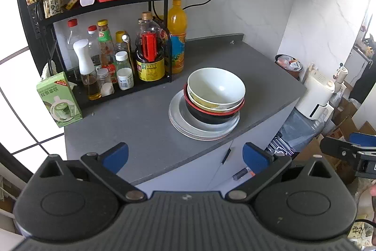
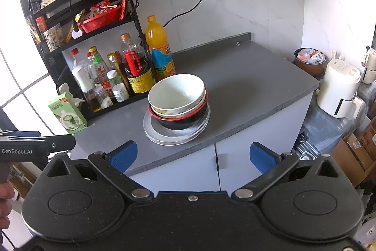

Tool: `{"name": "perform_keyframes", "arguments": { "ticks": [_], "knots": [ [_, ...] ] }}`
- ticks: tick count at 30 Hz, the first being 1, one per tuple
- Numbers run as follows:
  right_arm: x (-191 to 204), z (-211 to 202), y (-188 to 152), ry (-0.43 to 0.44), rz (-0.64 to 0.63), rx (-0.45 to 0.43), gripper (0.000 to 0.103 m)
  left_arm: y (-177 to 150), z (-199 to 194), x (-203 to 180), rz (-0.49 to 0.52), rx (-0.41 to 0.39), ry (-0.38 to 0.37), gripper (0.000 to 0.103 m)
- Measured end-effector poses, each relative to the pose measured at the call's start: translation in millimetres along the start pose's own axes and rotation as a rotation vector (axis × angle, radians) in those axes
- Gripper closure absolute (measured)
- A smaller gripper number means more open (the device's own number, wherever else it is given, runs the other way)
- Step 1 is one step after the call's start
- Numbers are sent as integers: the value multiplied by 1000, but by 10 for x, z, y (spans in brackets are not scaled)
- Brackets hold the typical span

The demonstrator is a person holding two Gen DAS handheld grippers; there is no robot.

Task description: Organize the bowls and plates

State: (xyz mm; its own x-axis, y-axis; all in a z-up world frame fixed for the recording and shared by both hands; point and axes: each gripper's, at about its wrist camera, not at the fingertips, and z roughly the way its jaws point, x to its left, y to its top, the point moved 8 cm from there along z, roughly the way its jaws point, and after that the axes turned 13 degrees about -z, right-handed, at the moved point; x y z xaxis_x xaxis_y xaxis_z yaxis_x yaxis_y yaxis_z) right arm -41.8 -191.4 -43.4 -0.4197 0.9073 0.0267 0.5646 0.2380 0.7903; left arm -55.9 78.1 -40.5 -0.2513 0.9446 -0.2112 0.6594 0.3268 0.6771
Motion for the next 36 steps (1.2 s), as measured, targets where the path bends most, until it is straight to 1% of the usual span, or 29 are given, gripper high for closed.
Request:
{"name": "perform_keyframes", "arguments": {
  "ticks": [23, 36],
  "knots": [
    [-16, 3, 14, -7, -2, -4, 0, 5, 38, -12, 17, 8, -3, 1],
    [-51, 47, 46, -18, -2, -7, 0, 35, 78, 17, 7, 10, -2, 1]
  ]
}}
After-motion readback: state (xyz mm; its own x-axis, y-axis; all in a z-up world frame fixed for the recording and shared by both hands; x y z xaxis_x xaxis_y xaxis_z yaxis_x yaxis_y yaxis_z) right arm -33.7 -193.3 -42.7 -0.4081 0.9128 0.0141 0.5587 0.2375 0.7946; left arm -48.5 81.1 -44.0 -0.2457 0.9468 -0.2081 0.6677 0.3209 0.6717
